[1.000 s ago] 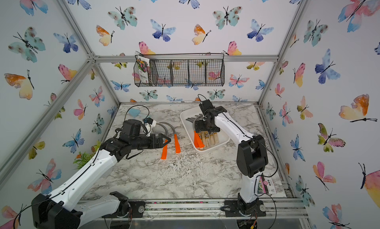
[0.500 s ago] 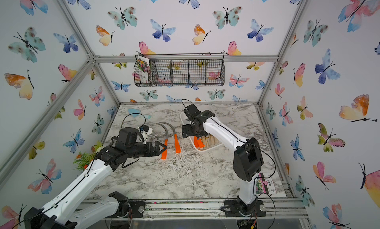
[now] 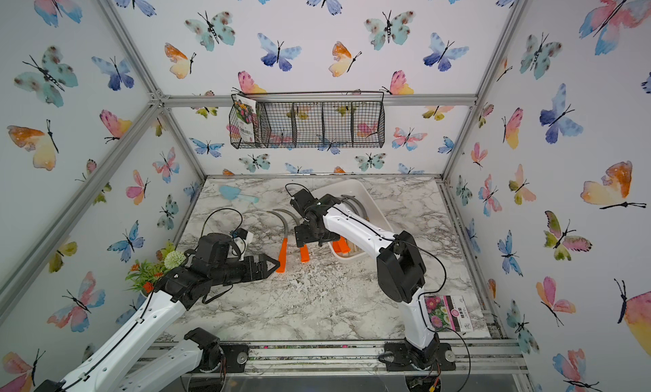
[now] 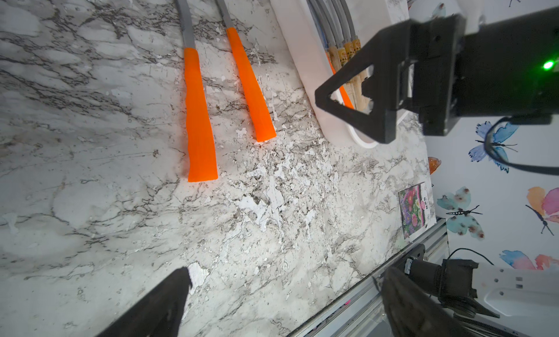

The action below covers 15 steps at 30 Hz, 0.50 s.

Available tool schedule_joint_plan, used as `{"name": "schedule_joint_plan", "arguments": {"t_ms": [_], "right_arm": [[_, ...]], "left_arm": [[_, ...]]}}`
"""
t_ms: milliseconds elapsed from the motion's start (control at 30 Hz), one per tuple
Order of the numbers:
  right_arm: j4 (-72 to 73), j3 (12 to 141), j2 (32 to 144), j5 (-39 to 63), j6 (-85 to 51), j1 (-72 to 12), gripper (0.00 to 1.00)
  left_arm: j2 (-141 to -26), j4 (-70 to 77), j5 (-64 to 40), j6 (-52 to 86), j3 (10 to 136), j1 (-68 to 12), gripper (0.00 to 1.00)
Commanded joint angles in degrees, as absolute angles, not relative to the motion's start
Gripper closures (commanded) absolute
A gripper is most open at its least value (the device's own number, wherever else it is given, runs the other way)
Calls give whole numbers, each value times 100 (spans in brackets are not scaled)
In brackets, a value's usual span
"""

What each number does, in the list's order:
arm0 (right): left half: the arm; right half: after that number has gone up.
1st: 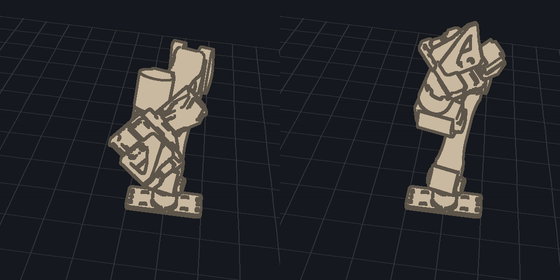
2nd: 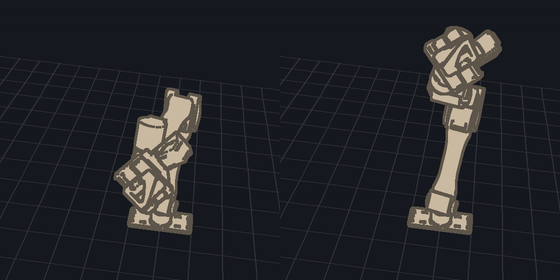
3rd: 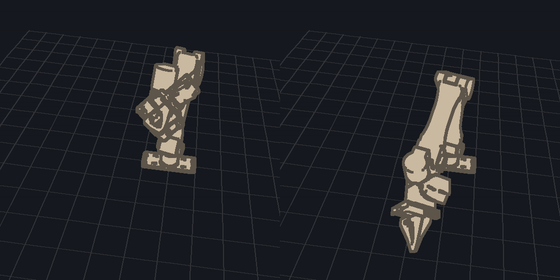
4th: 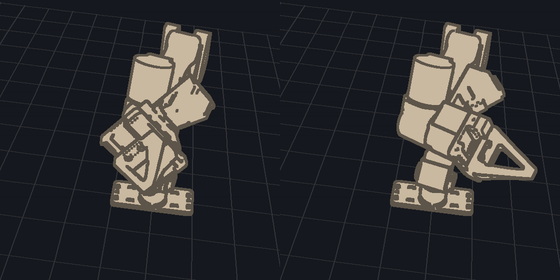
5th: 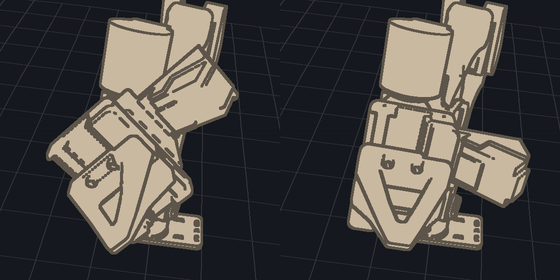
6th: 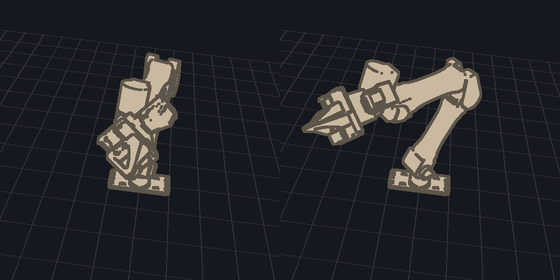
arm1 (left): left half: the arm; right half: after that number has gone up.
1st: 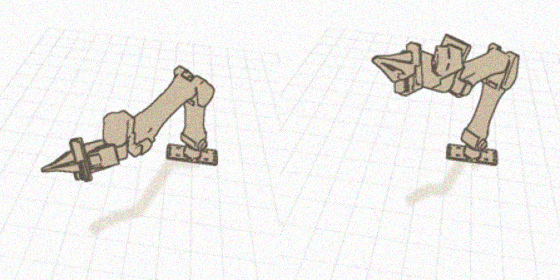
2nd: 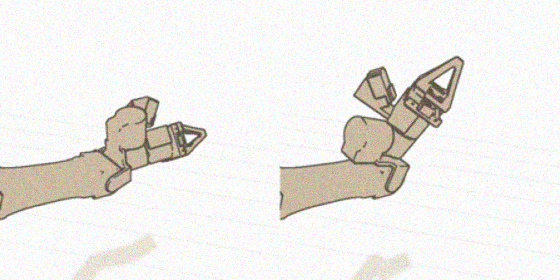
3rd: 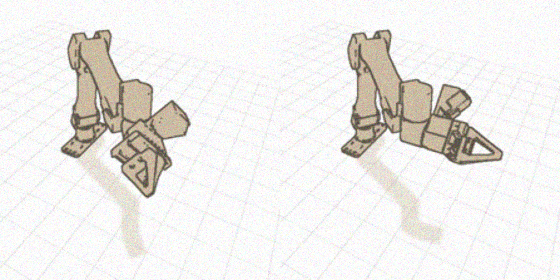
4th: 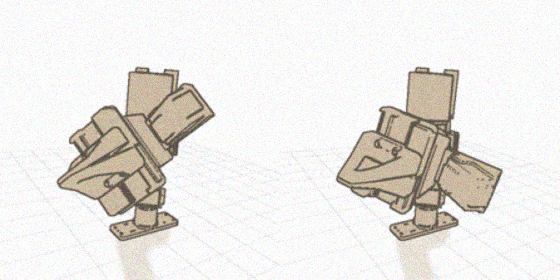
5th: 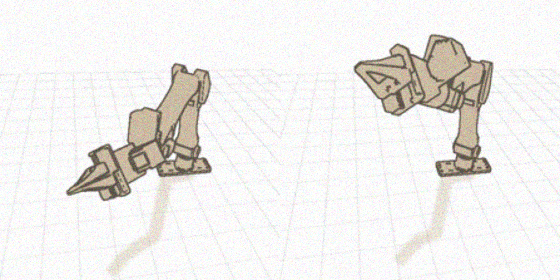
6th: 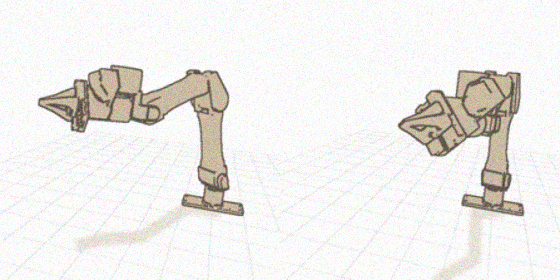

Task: Put small sickles into storage boxes
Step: Pick up the sickle at the center of the board.

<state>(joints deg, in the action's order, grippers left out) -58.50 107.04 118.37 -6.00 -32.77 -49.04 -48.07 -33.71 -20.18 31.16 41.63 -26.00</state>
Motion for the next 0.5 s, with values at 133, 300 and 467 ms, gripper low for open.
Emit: {"name": "schedule_joint_plan", "arguments": {"t_ms": [133, 300, 467], "right_arm": [[-6348, 11213, 12317, -853, -3502, -5189, 2], [-6417, 11481, 12673, -862, -3533, -5265, 4], [-6222, 11533, 12897, -809, -3498, -5265, 20]], "left_arm": [[-4369, -3648, -1899, 3379, 3982, -2619, 2], [-4085, -3961, -1820, 3367, 4016, -2615, 2], [-3826, -4178, -1803, 3382, 4006, -2619, 2]]}}
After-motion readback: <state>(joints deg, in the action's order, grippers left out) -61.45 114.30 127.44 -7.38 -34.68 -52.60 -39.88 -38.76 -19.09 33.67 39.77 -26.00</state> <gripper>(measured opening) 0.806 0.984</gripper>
